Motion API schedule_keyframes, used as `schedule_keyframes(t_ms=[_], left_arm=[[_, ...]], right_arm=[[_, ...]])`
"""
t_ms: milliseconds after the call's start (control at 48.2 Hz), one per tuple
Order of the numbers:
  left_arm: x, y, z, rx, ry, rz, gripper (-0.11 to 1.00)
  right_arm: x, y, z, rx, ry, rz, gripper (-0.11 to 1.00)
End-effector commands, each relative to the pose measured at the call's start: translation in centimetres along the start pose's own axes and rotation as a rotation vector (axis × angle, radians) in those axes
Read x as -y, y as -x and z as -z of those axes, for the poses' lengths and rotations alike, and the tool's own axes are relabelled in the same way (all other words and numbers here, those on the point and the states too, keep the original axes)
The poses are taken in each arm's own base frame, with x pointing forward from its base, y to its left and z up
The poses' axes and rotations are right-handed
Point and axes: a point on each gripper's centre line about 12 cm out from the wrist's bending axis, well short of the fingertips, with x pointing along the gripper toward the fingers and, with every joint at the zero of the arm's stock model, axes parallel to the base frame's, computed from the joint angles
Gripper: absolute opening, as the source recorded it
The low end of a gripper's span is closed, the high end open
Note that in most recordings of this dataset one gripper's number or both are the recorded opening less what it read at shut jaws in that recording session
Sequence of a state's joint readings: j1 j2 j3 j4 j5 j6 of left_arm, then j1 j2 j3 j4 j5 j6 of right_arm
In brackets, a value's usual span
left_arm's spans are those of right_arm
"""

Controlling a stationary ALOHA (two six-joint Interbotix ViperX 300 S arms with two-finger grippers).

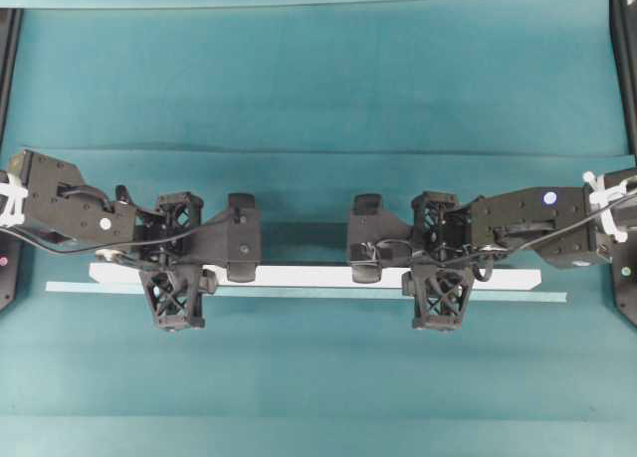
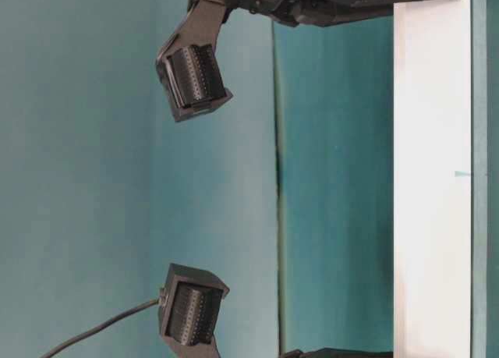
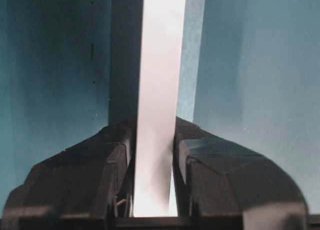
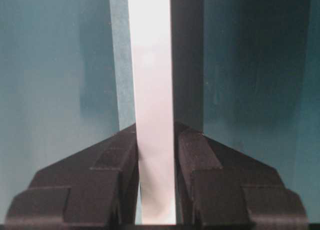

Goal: Lift a wooden board with both hands.
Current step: 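Lift the board with both grippers and move it back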

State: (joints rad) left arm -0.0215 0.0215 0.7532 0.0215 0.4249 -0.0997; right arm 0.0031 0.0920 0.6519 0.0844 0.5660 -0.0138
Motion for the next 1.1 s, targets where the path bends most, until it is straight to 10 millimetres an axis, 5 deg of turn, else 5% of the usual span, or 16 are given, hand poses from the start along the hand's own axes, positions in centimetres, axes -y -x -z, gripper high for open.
schedule_keyframes(t_ms=[0,1078], left_arm=[[-0.1,0.9,-0.6,0.023,0.006,0.000,0.18],[-1.2,9.8,-3.3,0.035,0.072,-0.018,0.18]], right_arm=[[-0.1,0.5,-0.5,-0.002,-0.002,-0.003,0.21],[0.4,9.4,-3.3,-0.050,0.010,0.013,0.21]])
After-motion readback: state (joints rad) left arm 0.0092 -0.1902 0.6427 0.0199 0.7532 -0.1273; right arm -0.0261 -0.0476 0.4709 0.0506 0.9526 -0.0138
